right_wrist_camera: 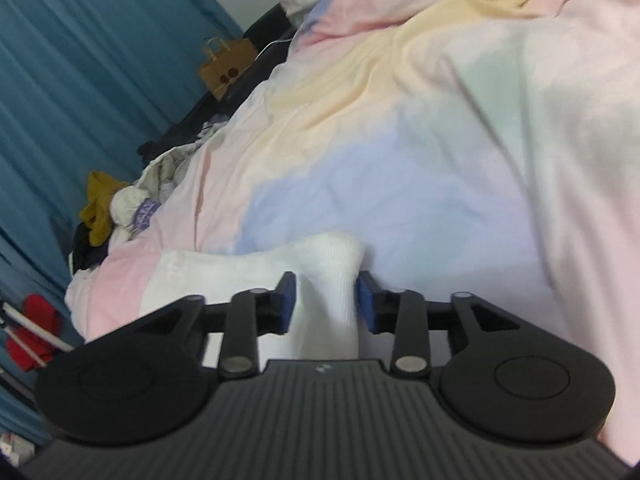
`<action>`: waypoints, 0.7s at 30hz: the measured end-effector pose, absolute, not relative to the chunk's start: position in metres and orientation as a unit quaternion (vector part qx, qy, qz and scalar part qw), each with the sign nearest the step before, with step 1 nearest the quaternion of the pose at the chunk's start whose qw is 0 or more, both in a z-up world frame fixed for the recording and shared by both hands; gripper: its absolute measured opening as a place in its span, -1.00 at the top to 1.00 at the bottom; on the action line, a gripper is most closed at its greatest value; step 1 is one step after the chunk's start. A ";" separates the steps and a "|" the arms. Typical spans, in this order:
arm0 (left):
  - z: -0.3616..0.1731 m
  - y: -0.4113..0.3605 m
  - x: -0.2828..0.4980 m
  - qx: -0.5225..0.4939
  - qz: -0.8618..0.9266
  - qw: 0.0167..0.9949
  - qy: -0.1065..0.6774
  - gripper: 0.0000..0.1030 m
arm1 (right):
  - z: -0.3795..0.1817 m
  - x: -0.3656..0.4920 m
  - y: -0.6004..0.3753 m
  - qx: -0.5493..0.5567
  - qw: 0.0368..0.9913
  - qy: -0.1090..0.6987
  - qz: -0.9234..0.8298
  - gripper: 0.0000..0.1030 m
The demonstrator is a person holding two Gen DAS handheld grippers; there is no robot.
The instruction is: Fold clothes
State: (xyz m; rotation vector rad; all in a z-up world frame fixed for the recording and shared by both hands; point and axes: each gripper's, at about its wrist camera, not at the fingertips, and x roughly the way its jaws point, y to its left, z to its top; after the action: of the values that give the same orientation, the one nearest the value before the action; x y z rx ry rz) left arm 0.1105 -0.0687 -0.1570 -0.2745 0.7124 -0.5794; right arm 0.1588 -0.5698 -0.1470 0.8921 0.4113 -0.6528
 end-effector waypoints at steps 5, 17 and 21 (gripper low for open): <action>-0.140 -0.025 0.098 -0.223 -0.231 0.878 0.355 -0.16 | -0.135 0.134 -0.546 0.419 0.819 0.211 -0.331 0.06; -0.157 0.172 0.028 -0.562 0.052 0.748 0.348 -0.61 | -0.164 0.121 -0.548 0.505 0.789 0.261 -0.233 0.10; -0.173 0.214 0.014 -0.636 0.134 0.704 0.288 -0.60 | -0.169 0.122 -0.552 0.516 0.789 0.244 -0.227 0.00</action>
State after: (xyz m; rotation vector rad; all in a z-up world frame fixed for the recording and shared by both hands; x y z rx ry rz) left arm 0.0137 0.2138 -0.1726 -1.4144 0.6399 0.2977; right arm 0.1220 -0.5521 -0.1692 1.1114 0.5247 -0.4891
